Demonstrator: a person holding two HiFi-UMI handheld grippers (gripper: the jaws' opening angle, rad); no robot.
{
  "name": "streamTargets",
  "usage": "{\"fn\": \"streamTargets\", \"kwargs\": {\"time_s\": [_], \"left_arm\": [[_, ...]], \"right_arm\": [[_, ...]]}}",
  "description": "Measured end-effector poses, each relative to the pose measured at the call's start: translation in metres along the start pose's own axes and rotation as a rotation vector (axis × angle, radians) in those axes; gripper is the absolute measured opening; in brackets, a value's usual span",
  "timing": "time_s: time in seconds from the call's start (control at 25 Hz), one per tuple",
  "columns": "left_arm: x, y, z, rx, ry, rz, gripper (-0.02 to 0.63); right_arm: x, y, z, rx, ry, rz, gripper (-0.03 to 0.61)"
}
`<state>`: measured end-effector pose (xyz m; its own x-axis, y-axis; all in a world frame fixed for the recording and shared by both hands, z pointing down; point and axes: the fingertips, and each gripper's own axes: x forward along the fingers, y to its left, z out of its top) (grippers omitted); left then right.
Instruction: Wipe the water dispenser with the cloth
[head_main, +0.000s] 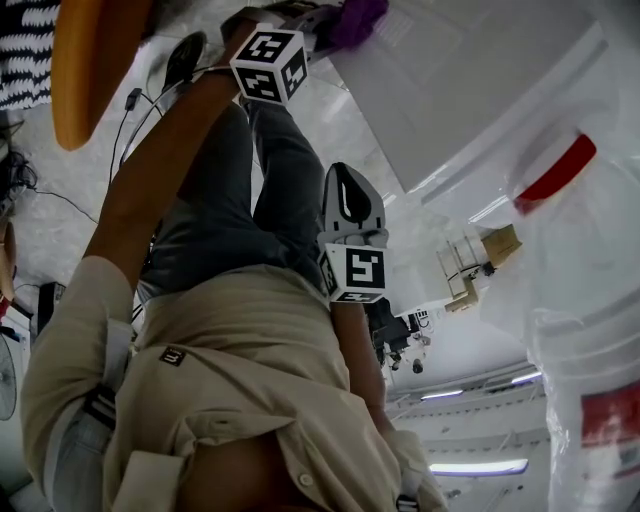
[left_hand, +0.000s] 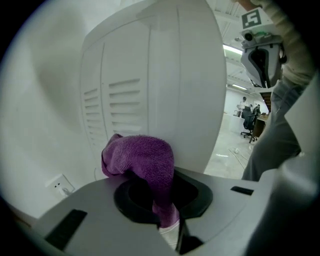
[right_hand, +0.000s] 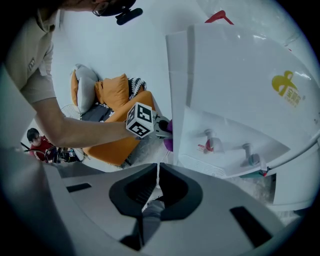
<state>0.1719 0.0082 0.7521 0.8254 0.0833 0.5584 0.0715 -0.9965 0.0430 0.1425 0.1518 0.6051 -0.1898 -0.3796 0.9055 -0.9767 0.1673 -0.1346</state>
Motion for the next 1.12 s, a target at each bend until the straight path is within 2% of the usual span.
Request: {"fn": "streamTargets", "kwargs": {"time_s": [0.16, 0.36, 0.48, 0.8, 1.12], "left_arm": [[0.011, 0.032, 0.003, 0.016, 0.012, 0.008, 0.060], [0.010, 0.095, 0.001, 0.036, 0.077, 0.154, 0.057], [0.010, 0.106, 0.005, 0.053, 0.093, 0.167, 0.057], [0.009, 0.085, 0.019, 0.102, 0.100, 0.069, 0.057], [-0.008, -0.007, 0.002, 0.147, 0.129, -0.148, 0.057]], "right_arm": [[0.001, -0.003, -0.008, 0.016, 0.006, -0.008, 0.028], [0.003, -0.005, -0.020, 0.034, 0.008, -0.012, 0.028], [0.004, -0.004, -0.023, 0.043, 0.004, -0.015, 0.028], [-0.004, 0.003, -0.013, 0.053, -0.023, 0.000, 0.028], [-0.011, 0.031, 0.016, 0.023, -0.061, 0.036, 0.028]]}}
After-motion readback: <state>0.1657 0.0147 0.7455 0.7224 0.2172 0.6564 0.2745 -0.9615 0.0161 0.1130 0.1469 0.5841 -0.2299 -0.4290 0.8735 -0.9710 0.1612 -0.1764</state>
